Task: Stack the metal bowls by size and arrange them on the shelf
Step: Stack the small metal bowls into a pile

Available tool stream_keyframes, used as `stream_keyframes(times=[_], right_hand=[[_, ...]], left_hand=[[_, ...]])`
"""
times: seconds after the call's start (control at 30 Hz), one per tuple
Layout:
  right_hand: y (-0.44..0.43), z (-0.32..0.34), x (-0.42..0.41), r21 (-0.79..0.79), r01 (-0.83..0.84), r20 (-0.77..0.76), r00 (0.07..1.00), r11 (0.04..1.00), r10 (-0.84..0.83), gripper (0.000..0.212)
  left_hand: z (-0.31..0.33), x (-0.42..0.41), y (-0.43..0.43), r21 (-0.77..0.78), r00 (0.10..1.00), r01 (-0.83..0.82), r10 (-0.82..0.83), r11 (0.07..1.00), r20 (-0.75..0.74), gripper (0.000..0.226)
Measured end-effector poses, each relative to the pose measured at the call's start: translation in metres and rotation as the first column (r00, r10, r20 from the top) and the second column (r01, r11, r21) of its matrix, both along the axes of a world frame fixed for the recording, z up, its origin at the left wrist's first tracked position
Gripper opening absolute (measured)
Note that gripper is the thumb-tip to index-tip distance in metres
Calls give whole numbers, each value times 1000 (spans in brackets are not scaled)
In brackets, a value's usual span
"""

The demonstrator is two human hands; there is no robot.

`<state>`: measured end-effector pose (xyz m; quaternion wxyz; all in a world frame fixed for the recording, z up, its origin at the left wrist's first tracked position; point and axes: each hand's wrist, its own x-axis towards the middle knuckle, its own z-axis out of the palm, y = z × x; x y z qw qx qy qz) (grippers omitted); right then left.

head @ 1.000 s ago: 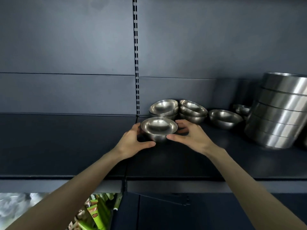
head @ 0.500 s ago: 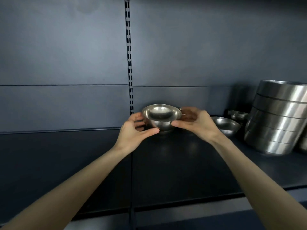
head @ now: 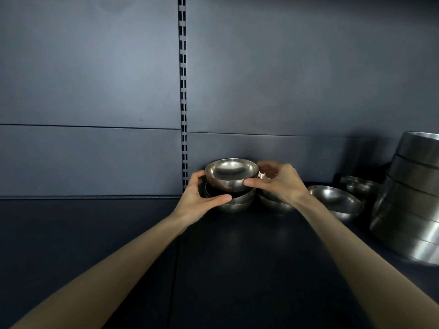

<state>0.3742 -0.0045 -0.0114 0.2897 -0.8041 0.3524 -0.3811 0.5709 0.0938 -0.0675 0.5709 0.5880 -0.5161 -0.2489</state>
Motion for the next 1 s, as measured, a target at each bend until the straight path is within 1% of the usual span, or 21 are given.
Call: stream_keyframes(times=[0.07, 0.13, 0.27, 0.4, 0.47, 0.53, 0.7, 0.87, 1.0], right_hand=[[-3, -1, 0, -4, -2, -6, 1000, 1000, 2, 60], [-4, -2, 1, -2, -9, -23, 1000, 1000, 9, 53], [-4, -6, 2, 5, -34, -59, 998, 999, 34, 59], [3, -6, 0, -8, -40, -81, 996, 999, 39, 52], [10, -4, -1, -7, -52, -77, 996, 999, 51, 46], [16, -3, -2, -10, -56, -70, 996, 998, 55, 45], [37, -3, -4, 6, -62, -61, 996, 998, 62, 47], [57, -11, -4, 24, -60, -19, 998, 998, 61, 51], [71, -10, -8, 62, -74, 14, 997, 995, 73, 44]], left_hand=[[-3, -2, -1, 12, 1000, 19, -19, 1000, 0, 100], [-5, -5, -2, 16, 1000, 14, -15, 1000, 20, 98], [-5, -9, -1, -7, 999, -19, 19, 1000, 49, 94], [-3, -9, 6, -10, 998, -43, 43, 999, 47, 92], [-1, -10, 12, -11, 997, -51, 52, 999, 53, 90], [2, -12, 19, -10, 997, -54, 54, 999, 53, 87], [3, -13, 42, -11, 996, -58, 59, 998, 61, 84], [1, -15, 62, -22, 995, -66, 68, 998, 74, 78], [0, -16, 74, -38, 994, -70, 73, 997, 76, 73]])
